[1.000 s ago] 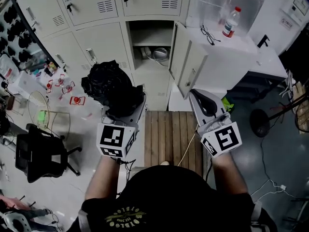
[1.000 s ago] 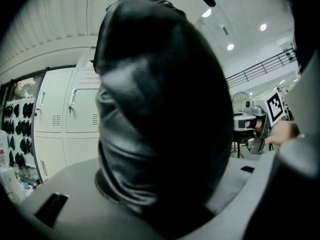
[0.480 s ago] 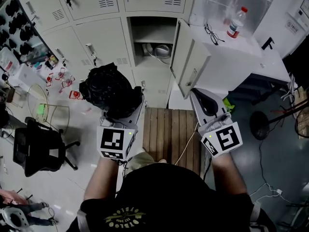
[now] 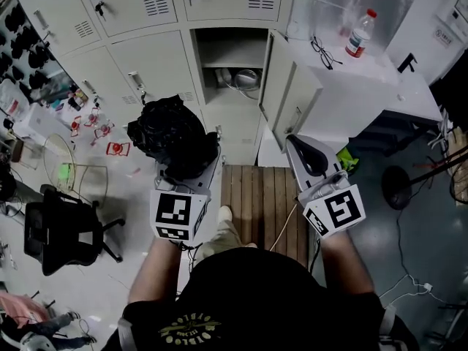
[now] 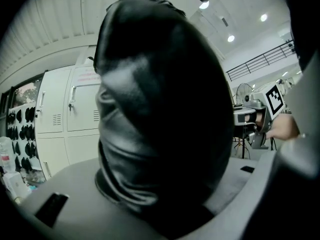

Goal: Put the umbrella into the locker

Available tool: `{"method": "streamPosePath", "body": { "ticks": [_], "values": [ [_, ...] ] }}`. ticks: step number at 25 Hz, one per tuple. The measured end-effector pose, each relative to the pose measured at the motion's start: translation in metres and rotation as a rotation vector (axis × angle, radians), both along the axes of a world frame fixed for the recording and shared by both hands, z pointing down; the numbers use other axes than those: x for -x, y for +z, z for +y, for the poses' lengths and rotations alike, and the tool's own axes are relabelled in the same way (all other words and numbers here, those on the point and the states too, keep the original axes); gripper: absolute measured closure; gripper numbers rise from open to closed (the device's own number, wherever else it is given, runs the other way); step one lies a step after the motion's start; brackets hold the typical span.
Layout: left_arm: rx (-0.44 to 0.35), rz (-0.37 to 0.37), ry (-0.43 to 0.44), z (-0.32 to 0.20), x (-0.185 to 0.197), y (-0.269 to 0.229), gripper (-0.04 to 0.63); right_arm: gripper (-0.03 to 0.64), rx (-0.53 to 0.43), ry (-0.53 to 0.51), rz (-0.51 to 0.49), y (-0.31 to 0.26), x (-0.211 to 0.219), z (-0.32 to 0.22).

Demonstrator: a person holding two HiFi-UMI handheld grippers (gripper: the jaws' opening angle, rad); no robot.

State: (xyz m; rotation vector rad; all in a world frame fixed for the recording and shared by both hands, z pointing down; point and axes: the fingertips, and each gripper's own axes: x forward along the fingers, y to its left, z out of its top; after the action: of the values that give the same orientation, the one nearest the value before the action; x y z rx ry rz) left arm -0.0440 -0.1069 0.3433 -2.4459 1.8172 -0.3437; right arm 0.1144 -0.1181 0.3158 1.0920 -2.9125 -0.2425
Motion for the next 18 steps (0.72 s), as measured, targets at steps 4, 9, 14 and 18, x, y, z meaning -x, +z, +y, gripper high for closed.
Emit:
{"method": "streamPosePath", "body": {
  "ticks": [4, 9, 14, 18],
  "values": [
    [-0.005, 0.000, 0.012, -0.014, 0.003, -0.001, 0.342, 0.589, -0.005, 0.004, 0.001, -0.001, 0.006, -0.013],
    [-0.002, 0.001, 0.018, -0.033, 0.010, -0.001, 0.342, 0.589, -0.001, 0.006, 0.005, -0.001, 0.013, -0.030],
    [0.007, 0.006, 0.026, -0.052, 0.014, 0.000, 0.342, 0.589, 0.006, 0.005, 0.012, 0.001, 0.021, -0.047],
    [-0.001, -0.003, 0.039, -0.067, 0.015, -0.001, 0.342, 0.589, 0.011, 0.006, 0.013, 0.003, 0.027, -0.061]
  ]
}}
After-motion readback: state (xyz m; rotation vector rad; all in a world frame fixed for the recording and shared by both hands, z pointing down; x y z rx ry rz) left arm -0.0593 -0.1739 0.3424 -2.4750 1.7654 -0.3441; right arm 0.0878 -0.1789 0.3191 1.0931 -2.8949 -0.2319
